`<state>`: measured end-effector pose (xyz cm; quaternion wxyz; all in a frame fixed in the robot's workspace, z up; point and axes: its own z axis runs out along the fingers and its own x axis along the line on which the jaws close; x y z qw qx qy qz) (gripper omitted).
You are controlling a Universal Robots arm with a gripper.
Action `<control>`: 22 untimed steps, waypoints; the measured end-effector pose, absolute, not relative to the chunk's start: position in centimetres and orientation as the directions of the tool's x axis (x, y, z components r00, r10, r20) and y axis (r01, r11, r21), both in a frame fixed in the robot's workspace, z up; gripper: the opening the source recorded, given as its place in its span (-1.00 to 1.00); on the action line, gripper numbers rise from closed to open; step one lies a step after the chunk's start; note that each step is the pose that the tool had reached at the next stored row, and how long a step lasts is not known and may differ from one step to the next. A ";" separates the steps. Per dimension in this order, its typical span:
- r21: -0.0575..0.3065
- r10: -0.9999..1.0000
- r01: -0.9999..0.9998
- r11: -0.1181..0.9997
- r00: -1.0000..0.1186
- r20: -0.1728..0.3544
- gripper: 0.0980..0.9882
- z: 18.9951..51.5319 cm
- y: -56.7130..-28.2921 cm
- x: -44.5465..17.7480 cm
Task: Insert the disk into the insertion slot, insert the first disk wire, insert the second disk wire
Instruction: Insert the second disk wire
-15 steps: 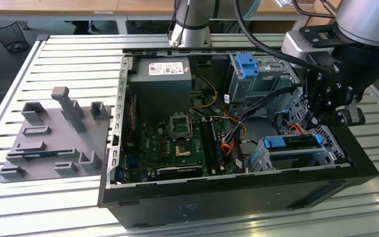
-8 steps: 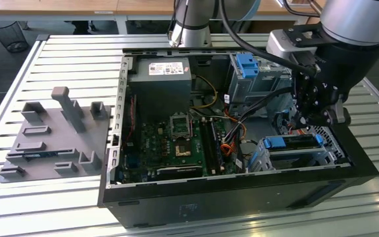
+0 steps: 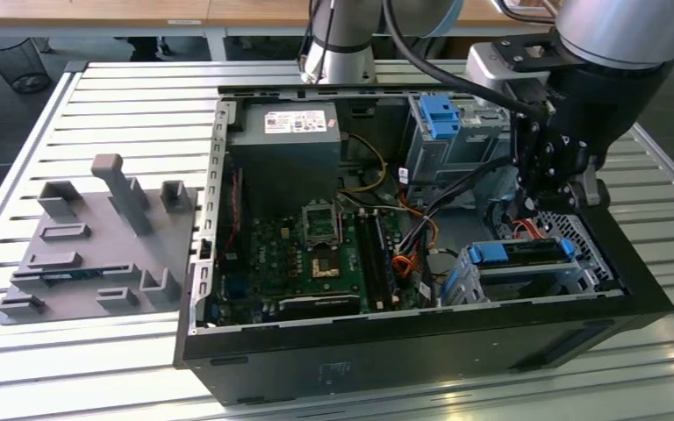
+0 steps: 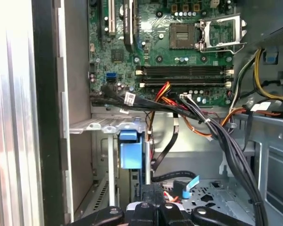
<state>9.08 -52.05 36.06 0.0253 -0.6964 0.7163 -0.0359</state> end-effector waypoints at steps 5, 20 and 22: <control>-0.055 -0.999 -0.998 0.028 -0.029 0.015 -0.98 36.1 -51.4 9.1; -0.052 -0.999 -0.998 0.028 -0.029 0.018 -0.68 35.8 -49.5 9.1; -0.051 -0.999 -0.998 0.027 -0.028 0.019 -0.66 35.7 -49.3 9.2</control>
